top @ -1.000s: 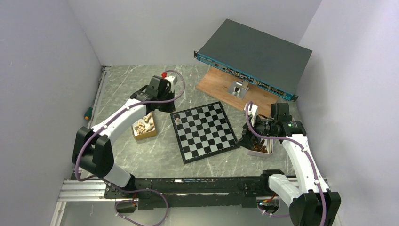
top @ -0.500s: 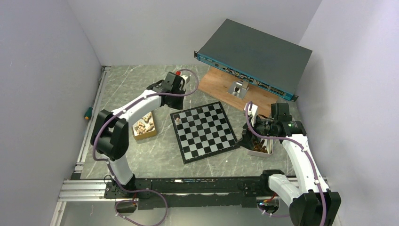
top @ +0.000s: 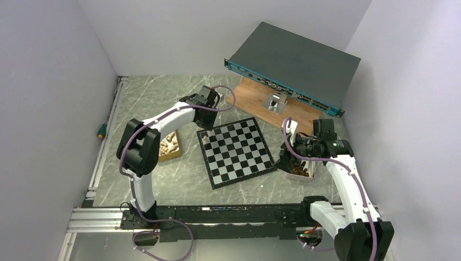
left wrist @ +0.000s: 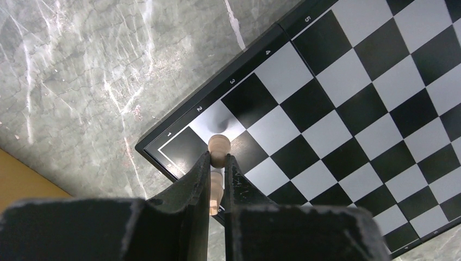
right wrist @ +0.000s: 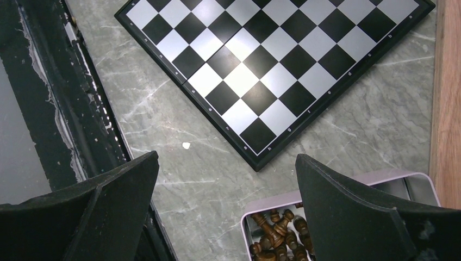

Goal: Set up the chess pieces on the board

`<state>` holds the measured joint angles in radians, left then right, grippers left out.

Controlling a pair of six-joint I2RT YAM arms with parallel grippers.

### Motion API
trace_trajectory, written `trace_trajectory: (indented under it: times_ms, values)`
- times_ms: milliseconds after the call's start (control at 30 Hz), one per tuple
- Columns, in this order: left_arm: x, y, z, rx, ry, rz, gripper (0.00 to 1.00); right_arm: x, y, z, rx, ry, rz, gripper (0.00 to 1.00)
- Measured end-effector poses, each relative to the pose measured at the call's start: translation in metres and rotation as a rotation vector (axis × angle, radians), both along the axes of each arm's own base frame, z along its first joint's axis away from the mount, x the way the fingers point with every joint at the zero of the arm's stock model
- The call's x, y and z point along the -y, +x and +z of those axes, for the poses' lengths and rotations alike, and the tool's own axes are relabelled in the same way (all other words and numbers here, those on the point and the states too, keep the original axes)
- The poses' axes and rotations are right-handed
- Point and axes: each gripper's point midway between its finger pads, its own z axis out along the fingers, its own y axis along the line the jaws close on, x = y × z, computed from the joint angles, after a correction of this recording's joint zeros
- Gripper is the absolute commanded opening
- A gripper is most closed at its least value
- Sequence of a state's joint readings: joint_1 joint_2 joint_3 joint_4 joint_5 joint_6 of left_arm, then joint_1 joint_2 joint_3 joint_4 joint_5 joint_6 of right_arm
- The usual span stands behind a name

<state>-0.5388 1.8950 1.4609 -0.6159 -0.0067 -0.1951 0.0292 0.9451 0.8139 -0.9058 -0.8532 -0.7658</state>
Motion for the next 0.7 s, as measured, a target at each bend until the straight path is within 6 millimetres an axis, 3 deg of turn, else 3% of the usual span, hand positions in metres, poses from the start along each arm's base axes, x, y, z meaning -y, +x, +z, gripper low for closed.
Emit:
trace_trajectory:
  times_ms: [700]
  values:
    - [-0.002, 0.002, -0.016, -0.04, 0.052, -0.011, 0.02, 0.001, 0.001, -0.001, -0.002, -0.006, -0.004, 1.0]
